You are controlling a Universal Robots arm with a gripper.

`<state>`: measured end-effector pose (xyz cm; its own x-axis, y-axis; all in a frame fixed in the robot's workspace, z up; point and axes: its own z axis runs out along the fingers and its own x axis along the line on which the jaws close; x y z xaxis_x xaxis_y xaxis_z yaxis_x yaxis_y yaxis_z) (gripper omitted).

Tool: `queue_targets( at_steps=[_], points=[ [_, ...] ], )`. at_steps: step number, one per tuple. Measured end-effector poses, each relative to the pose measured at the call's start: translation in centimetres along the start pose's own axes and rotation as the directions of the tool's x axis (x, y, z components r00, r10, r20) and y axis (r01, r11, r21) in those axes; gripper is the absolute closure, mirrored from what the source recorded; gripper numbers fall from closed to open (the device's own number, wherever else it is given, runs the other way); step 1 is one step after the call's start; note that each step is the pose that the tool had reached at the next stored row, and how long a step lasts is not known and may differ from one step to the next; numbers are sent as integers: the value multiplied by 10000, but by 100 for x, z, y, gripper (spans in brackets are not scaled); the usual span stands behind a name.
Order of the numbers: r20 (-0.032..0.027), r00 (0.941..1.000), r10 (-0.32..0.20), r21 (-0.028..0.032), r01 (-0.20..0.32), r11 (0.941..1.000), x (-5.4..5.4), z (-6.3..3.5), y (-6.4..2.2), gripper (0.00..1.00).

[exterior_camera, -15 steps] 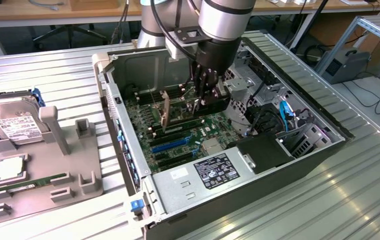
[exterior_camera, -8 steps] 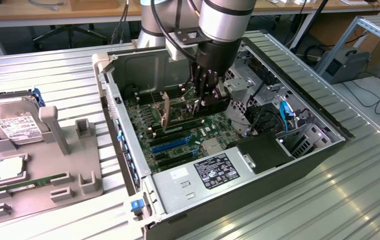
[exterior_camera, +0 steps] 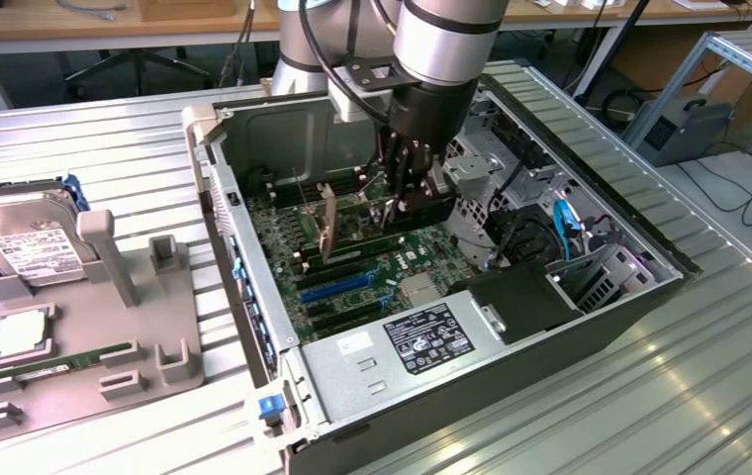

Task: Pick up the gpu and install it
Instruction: 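Insert the gpu into the slot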

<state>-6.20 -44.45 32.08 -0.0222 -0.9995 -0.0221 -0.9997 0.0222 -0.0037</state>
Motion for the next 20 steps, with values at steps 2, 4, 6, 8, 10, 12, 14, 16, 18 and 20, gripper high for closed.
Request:
queue_targets(
  at_steps=[2,4,6,8,10,12,14,16,18,20],
  points=[
    [1,10000,0,0,0,10000,3,4,0,73],
    [0,10000,0,0,0,10000,5,7,0,73],
    [1,10000,0,0,0,10000,8,11,0,73],
    [0,10000,0,0,0,10000,13,18,0,73],
    [2,10000,0,1,0,10000,33,49,0,73],
    [1,10000,0,0,0,10000,61,86,-1,73],
    [0,10000,0,0,0,10000,73,110,-1,73],
    [0,10000,0,-1,0,10000,96,122,-1,73],
    [1,10000,-1,0,1,10000,178,121,66,73],
    [0,10000,-1,0,1,10000,203,123,134,73]
  ],
)
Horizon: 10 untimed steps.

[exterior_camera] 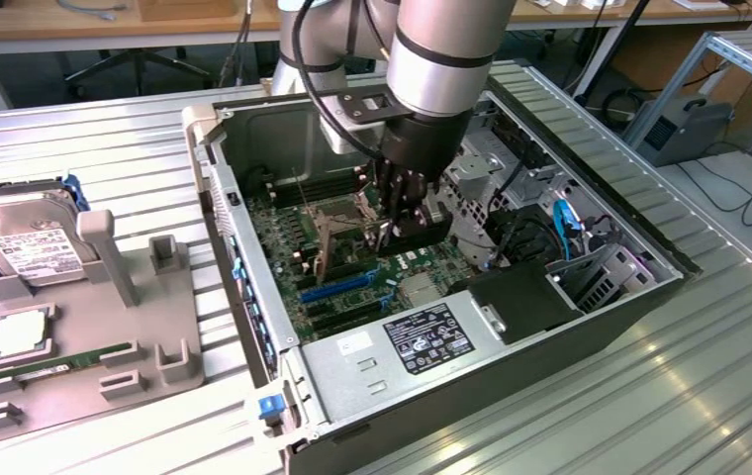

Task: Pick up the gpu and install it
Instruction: 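Insert the gpu into the slot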

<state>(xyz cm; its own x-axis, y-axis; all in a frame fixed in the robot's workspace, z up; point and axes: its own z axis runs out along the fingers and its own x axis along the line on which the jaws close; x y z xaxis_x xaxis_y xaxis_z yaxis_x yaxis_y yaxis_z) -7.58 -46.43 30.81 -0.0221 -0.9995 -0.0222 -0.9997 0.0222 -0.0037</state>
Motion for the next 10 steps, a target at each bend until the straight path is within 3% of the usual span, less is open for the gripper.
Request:
queue_targets(
  at_steps=[10],
  points=[
    [1,10000,0,1,0,10000,13,2,55,73]
  ],
)
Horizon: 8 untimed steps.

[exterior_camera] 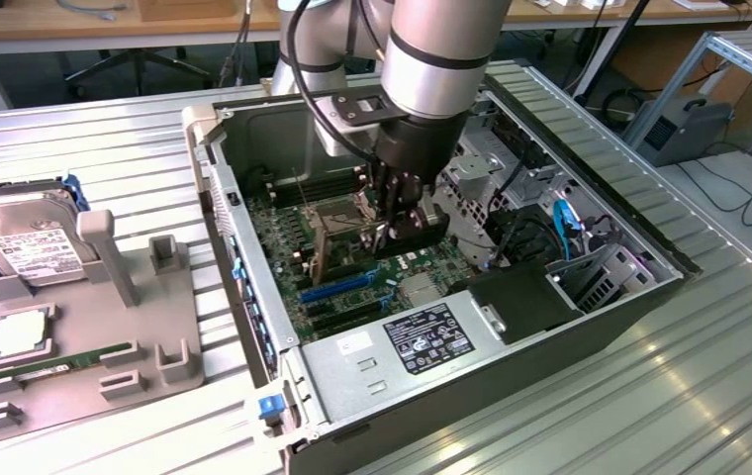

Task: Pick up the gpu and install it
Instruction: 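Insert the gpu into the slot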

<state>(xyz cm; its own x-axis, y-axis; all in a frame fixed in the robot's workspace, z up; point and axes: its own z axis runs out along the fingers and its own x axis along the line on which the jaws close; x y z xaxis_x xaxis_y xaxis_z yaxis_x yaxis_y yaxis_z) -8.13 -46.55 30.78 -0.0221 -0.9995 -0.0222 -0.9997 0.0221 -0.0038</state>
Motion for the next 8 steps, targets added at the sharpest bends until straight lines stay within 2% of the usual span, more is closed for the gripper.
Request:
queue_targets(
  at_steps=[8],
  points=[
    [0,10000,0,0,0,10000,6,4,86,73]
  ],
)
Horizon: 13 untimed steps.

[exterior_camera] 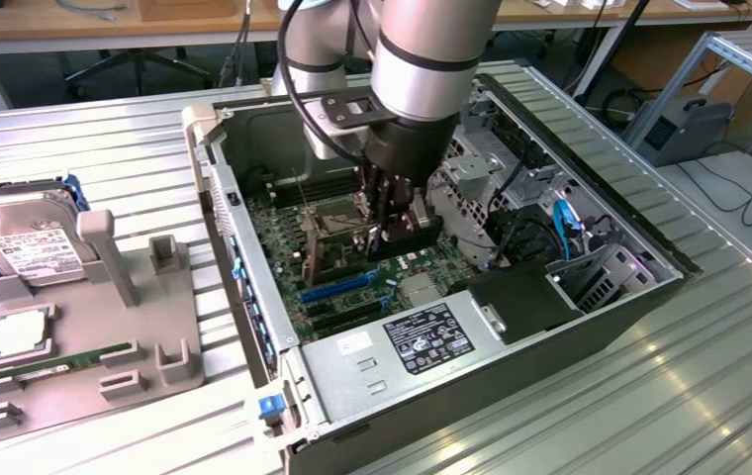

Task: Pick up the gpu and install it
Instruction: 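Insert the gpu into the slot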

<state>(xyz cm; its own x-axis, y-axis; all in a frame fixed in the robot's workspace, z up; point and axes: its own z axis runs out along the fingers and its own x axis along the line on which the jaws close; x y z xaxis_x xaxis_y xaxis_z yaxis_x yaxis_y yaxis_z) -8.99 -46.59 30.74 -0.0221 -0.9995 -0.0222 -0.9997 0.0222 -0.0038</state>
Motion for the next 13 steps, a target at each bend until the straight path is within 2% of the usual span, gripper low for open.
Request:
queue_targets(
  at_steps=[13],
  points=[
    [-2,9998,191,4,-191,9998,-17,8,92,73]
  ],
)
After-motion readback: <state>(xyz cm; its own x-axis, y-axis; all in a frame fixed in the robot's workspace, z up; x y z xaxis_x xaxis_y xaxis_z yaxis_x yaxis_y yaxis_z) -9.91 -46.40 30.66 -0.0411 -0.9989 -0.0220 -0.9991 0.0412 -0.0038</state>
